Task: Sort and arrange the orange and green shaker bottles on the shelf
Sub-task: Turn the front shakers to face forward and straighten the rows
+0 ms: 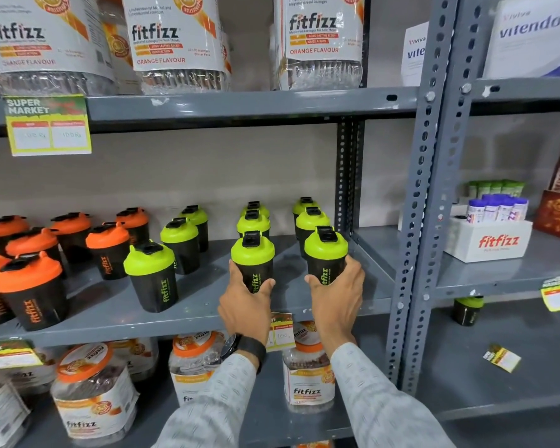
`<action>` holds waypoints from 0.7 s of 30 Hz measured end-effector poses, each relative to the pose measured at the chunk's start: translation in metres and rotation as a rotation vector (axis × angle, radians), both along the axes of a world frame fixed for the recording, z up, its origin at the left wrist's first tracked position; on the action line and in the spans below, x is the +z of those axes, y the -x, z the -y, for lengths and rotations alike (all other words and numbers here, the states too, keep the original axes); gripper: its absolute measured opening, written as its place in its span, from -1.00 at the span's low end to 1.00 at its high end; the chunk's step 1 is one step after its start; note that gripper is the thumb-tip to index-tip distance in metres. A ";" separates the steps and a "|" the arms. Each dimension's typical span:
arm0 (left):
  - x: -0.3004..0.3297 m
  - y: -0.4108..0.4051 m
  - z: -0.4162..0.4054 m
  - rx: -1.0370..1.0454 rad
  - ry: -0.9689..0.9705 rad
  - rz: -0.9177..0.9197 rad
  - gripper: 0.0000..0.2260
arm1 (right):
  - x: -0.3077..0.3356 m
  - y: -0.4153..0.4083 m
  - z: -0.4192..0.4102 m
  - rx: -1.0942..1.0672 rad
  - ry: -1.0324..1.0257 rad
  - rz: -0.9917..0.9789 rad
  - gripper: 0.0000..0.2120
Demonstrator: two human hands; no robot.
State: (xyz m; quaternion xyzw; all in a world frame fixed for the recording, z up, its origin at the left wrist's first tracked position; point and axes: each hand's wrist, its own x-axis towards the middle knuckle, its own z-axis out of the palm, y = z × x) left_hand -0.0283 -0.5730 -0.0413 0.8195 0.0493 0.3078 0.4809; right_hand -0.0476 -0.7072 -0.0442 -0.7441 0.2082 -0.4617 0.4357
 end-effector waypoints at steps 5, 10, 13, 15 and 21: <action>0.000 0.000 0.000 0.002 -0.009 -0.004 -0.17 | 0.000 0.000 0.000 0.010 0.002 -0.010 -0.20; -0.002 0.000 -0.002 -0.019 -0.023 0.007 -0.16 | 0.001 0.000 0.002 0.025 0.005 -0.017 -0.20; -0.002 0.000 -0.002 -0.024 -0.030 0.015 -0.16 | 0.001 0.001 0.002 0.035 0.002 -0.013 -0.21; -0.002 0.000 -0.002 -0.021 -0.036 0.010 -0.16 | 0.001 0.002 0.003 0.039 0.004 -0.010 -0.21; -0.004 0.001 -0.003 -0.016 -0.052 -0.005 -0.11 | 0.001 0.005 0.004 0.066 0.012 -0.030 -0.14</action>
